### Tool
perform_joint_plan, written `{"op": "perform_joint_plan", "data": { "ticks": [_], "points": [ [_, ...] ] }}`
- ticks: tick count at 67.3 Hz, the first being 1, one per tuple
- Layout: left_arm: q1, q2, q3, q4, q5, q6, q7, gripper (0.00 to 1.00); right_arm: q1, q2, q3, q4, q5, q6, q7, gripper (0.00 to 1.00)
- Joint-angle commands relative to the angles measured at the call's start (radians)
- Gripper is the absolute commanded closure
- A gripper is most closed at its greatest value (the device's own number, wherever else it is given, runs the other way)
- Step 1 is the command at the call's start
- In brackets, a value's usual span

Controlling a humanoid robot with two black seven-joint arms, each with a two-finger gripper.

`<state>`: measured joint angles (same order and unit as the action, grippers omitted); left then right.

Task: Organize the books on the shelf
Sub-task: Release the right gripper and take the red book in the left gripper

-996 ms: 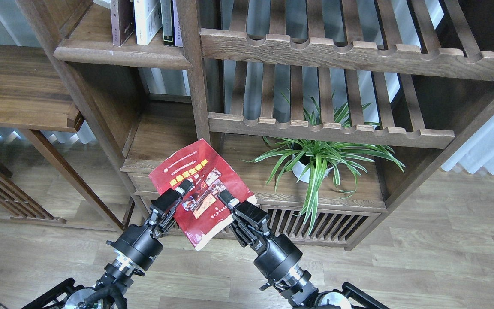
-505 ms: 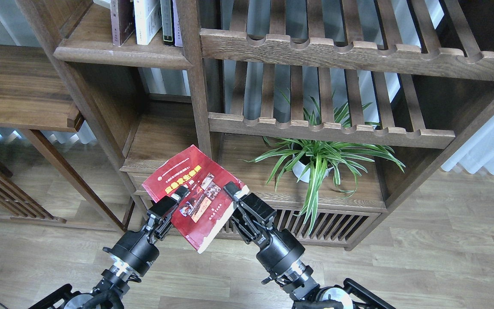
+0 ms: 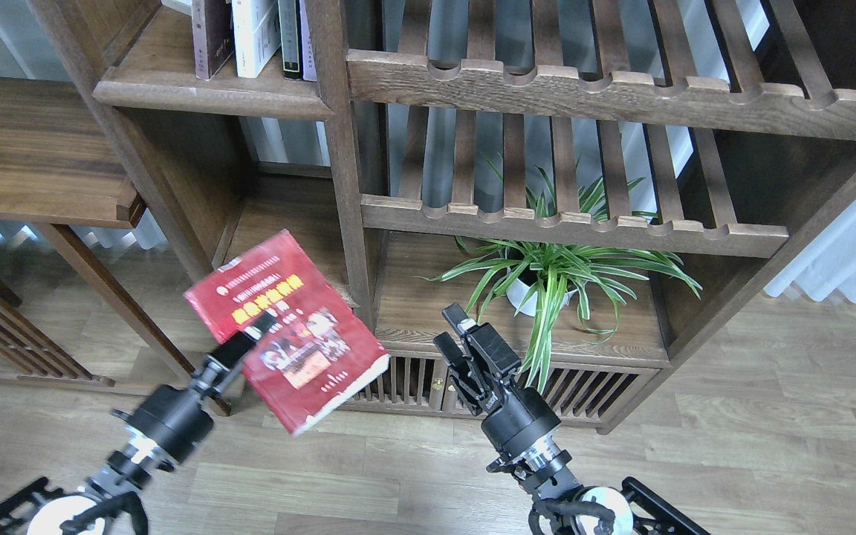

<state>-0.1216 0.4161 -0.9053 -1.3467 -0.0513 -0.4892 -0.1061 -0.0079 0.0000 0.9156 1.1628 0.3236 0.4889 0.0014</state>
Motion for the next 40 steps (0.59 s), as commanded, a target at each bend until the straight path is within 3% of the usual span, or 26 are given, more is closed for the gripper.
{"op": "perform_joint_plan", "data": {
  "ticks": [1, 6, 12, 19, 40],
  "points": [
    [-0.001, 0.009, -0.096, -0.018, 0.09, 0.0, 0.017, 0.97, 0.0, 0.0, 0.008, 0.0, -0.001, 0.0, 0.0, 0.22],
    [-0.001, -0.002, -0.142, -0.035, 0.11, 0.0, 0.077, 0.97, 0.0, 0.0, 0.016, 0.002, -0.001, 0.0, 0.0, 0.22],
    [-0.009, -0.022, -0.179, -0.035, 0.11, 0.0, 0.209, 0.97, -0.001, 0.0, 0.029, 0.008, 0.0, 0.0, 0.0, 0.22],
    [-0.035, -0.105, -0.214, -0.037, 0.108, 0.0, 0.324, 0.97, -0.003, 0.0, 0.031, 0.008, 0.0, 0.0, 0.0, 0.22],
    [-0.242, -0.364, -0.317, -0.037, 0.108, 0.0, 0.534, 0.98, -0.003, 0.0, 0.032, 0.028, 0.003, 0.0, 0.0, 0.22]
  ]
}}
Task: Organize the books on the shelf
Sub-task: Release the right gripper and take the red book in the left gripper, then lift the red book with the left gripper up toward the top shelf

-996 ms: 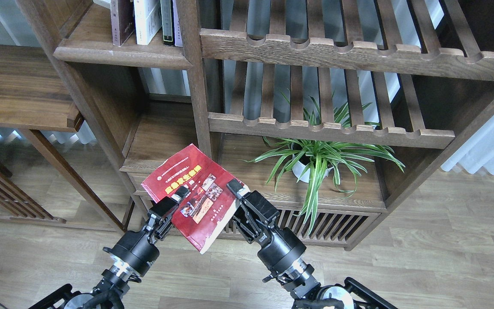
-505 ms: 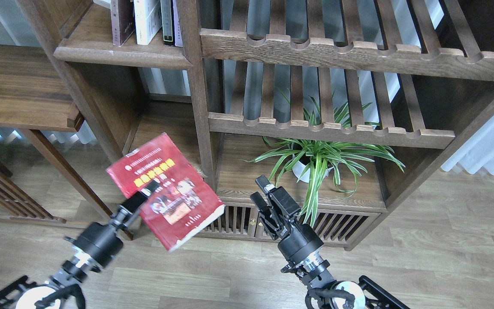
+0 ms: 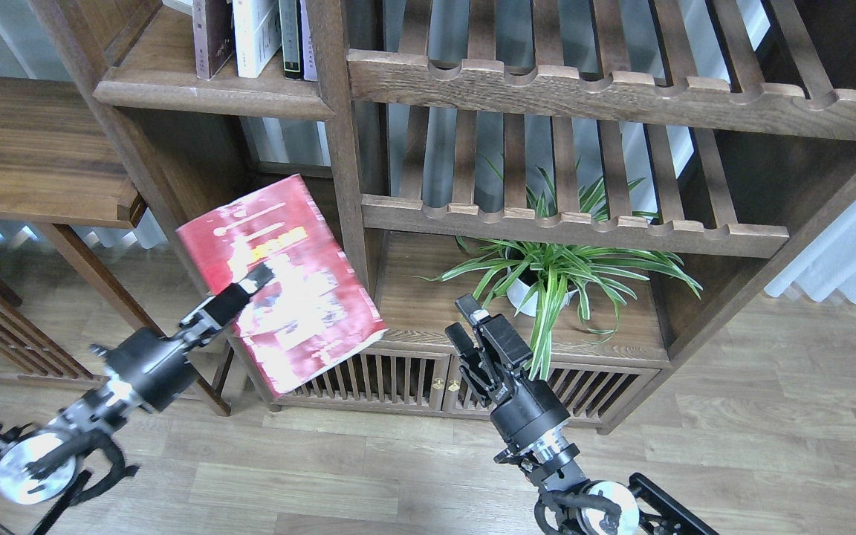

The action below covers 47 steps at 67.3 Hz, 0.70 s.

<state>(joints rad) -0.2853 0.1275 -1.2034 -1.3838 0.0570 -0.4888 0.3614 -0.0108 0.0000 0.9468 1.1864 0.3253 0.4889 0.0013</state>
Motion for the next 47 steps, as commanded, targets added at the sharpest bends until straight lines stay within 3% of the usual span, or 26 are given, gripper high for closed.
{"op": "perform_joint_plan", "data": {
  "ticks": [1, 7, 21, 47],
  "points": [
    [-0.081, -0.08, -0.021, 0.0, 0.0, 0.0, 0.07, 0.98, 0.0, 0.0, 0.001, 0.004, 0.001, 0.0, 0.0, 0.22],
    [-0.1, -0.103, -0.06, 0.0, 0.0, 0.0, 0.09, 0.98, -0.003, 0.0, 0.001, 0.004, 0.001, 0.0, 0.0, 0.2],
    [-0.107, -0.105, -0.168, 0.0, -0.002, 0.0, 0.088, 0.98, -0.001, 0.0, -0.002, -0.001, 0.001, 0.0, 0.0, 0.2],
    [-0.132, -0.103, -0.513, 0.002, 0.0, 0.0, 0.087, 0.98, 0.002, 0.0, -0.005, -0.004, 0.001, 0.0, 0.0, 0.2]
  ]
}}
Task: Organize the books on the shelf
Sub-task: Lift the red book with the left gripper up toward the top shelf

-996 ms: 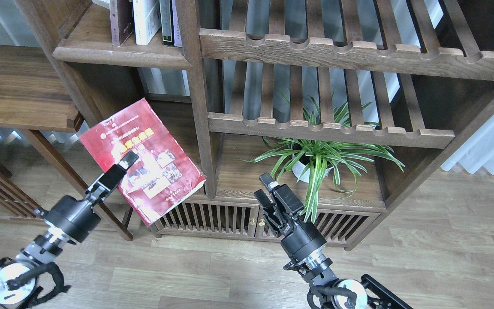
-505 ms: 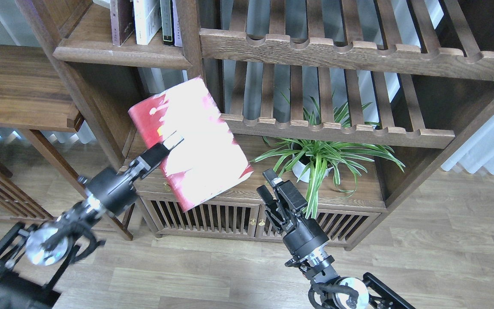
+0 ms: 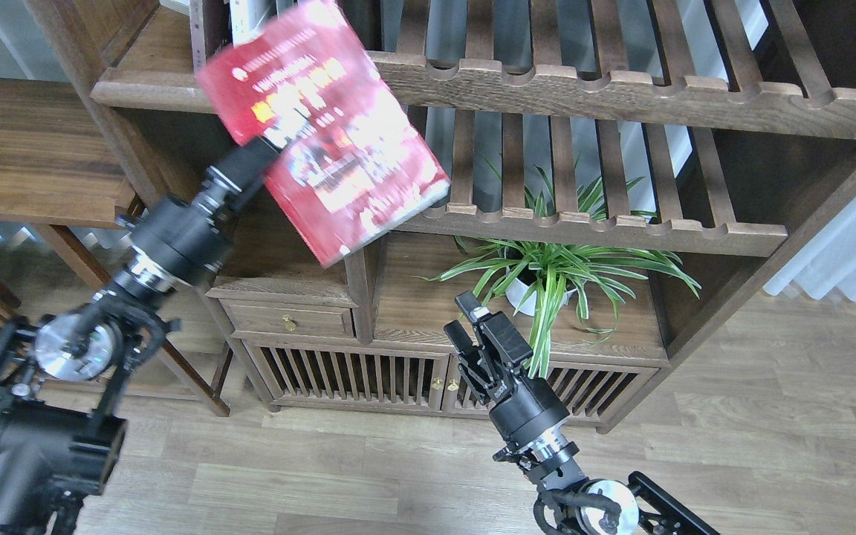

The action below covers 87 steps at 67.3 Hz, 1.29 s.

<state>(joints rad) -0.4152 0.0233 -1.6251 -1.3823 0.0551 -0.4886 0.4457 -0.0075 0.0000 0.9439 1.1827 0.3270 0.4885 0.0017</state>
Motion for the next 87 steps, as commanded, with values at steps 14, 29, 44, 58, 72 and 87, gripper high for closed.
{"op": "perform_joint_plan", "data": {
  "ticks": [14, 29, 44, 58, 72, 87],
  "points": [
    [-0.03, 0.013, -0.194, 0.0, 0.002, 0.0, 0.007, 0.98, -0.002, 0.0, -0.01, -0.003, -0.002, 0.0, 0.0, 0.2],
    [-0.065, 0.092, -0.236, 0.0, 0.003, 0.0, 0.01, 0.98, -0.005, 0.0, -0.007, -0.003, -0.002, 0.0, 0.0, 0.2],
    [-0.1, 0.228, -0.252, 0.008, 0.011, 0.0, 0.043, 0.98, -0.008, 0.0, -0.008, -0.011, -0.002, 0.0, 0.0, 0.2],
    [-0.171, 0.264, -0.323, 0.028, 0.107, 0.0, 0.043, 0.99, -0.002, 0.0, -0.013, -0.038, -0.002, 0.0, 0.0, 0.2],
    [-0.194, 0.288, -0.325, 0.06, 0.218, 0.0, 0.043, 0.98, 0.007, 0.0, -0.011, -0.043, 0.006, 0.0, 0.003, 0.19],
    [-0.307, 0.285, -0.308, 0.12, 0.344, 0.0, 0.043, 0.98, -0.002, 0.0, -0.031, -0.052, 0.006, 0.0, 0.006, 0.17]
  ]
}}
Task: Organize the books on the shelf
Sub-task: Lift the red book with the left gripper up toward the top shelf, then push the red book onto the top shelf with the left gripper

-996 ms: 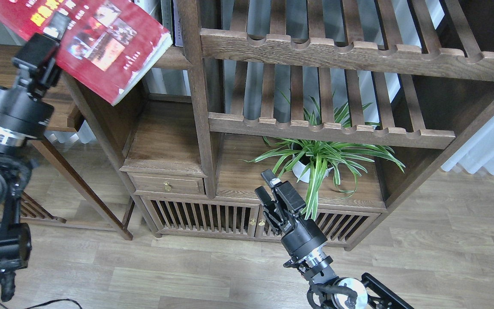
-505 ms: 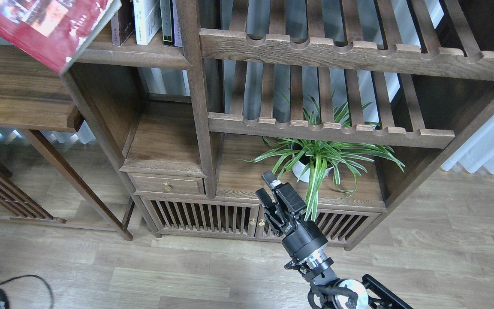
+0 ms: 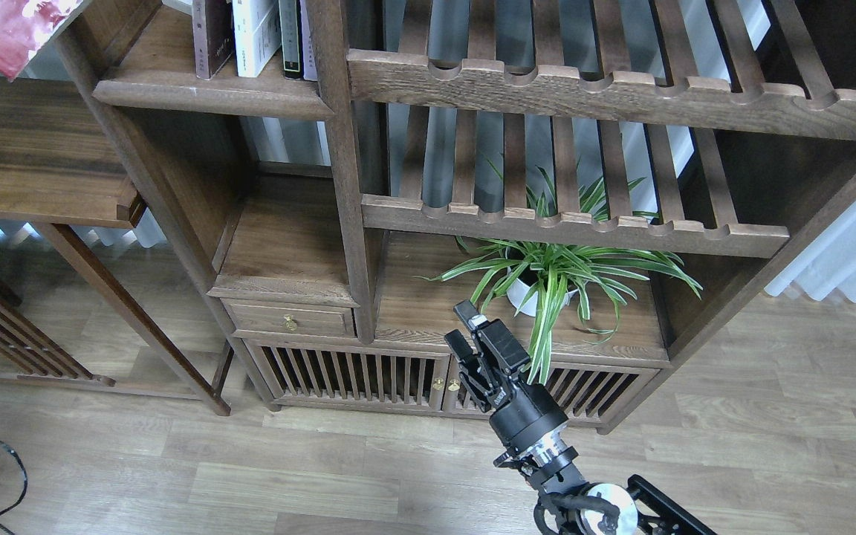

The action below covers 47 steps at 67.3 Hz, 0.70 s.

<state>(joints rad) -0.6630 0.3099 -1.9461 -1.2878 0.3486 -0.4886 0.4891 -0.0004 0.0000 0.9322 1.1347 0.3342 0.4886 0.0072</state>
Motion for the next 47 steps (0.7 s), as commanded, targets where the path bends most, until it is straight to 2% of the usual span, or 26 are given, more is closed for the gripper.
{"op": "perform_joint_plan", "data": {
  "ticks": [1, 10, 19, 47],
  "points": [
    [-0.064, -0.002, 0.016, 0.027, 0.053, 0.0, 0.0, 0.98, -0.01, 0.0, -0.024, -0.004, 0.0, 0.0, 0.0, 0.17],
    [-0.113, -0.008, 0.05, 0.033, 0.11, 0.0, 0.0, 0.98, -0.021, 0.0, -0.067, -0.007, 0.002, 0.0, 0.004, 0.13],
    [-0.156, -0.049, 0.07, 0.038, 0.216, 0.0, 0.0, 0.99, -0.012, 0.0, -0.066, 0.002, 0.006, 0.0, 0.004, 0.15],
    [-0.176, -0.054, 0.065, 0.084, 0.302, 0.0, 0.0, 1.0, 0.003, 0.0, -0.073, 0.002, 0.005, 0.0, 0.004, 0.13]
  ]
}}
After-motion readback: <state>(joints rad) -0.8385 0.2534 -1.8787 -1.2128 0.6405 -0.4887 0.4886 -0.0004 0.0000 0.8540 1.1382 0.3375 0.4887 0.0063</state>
